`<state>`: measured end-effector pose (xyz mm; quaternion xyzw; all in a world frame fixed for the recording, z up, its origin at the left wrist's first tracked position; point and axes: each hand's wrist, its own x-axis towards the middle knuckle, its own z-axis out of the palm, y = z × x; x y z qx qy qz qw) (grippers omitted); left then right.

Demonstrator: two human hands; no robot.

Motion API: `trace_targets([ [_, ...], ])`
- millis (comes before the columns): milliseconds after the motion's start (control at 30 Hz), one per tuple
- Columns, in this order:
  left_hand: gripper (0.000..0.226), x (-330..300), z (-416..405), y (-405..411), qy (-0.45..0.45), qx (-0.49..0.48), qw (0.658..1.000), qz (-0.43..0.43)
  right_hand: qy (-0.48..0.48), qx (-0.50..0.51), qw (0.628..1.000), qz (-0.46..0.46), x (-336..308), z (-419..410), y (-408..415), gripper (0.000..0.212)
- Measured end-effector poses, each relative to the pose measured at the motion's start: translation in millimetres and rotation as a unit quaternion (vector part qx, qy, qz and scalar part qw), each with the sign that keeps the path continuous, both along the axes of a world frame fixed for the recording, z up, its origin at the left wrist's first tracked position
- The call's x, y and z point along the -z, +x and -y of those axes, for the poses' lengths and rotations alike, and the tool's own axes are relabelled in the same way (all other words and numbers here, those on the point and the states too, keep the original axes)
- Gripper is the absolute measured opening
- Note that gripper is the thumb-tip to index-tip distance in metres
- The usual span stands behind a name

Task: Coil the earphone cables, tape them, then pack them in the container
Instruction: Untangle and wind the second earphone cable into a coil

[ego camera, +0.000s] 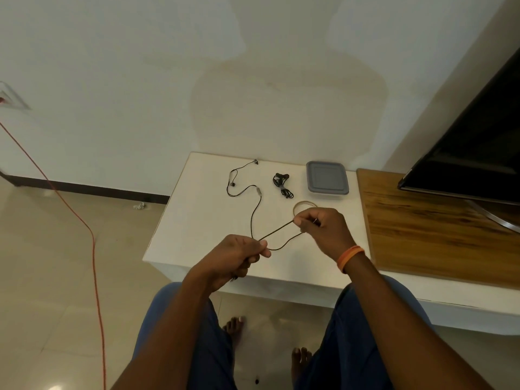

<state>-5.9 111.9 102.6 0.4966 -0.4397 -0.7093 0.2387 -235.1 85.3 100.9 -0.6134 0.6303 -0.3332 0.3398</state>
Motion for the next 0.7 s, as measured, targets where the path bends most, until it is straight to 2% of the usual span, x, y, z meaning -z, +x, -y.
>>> trace_targets([
  [100,0.033,1.4,4.7,0.8,-0.046,-0.054,0.997,-0.006,0.01,-0.038,0.999,-0.02,-0.5,-0.8,-7.4,0.007],
  [167,0.03,5.0,8.3,4.7,-0.122,-0.101,0.985,0.061,0.046,-0.082,0.995,-0.015,-1.4,-3.2,-12.1,0.007],
  [233,0.028,13.6,14.7,14.6,-0.194,-0.17,0.954,0.151,0.07,-0.098,0.993,-0.016,-2.5,-3.8,-18.0,0.007],
  [333,0.027,25.2,26.8,28.7,-0.241,-0.247,0.906,0.244,0.073,-0.081,0.993,-0.047,-3.0,-1.9,-26.4,0.006],
  [433,0.026,36.0,34.7,26.6,-0.295,-0.222,0.874,0.315,0.07,-0.059,0.995,-0.043,-2.5,-2.4,-27.4,0.01],
  [567,0.025,56.8,51.3,23.3,-0.311,-0.145,0.879,0.332,0.045,-0.019,0.999,-0.015,-3.1,-0.3,-23.9,0.012],
  [700,0.022,77.1,66.3,23.7,-0.31,-0.047,0.859,0.405,0.039,-0.015,0.997,-0.067,5.1,5.0,-17.4,0.011],
])
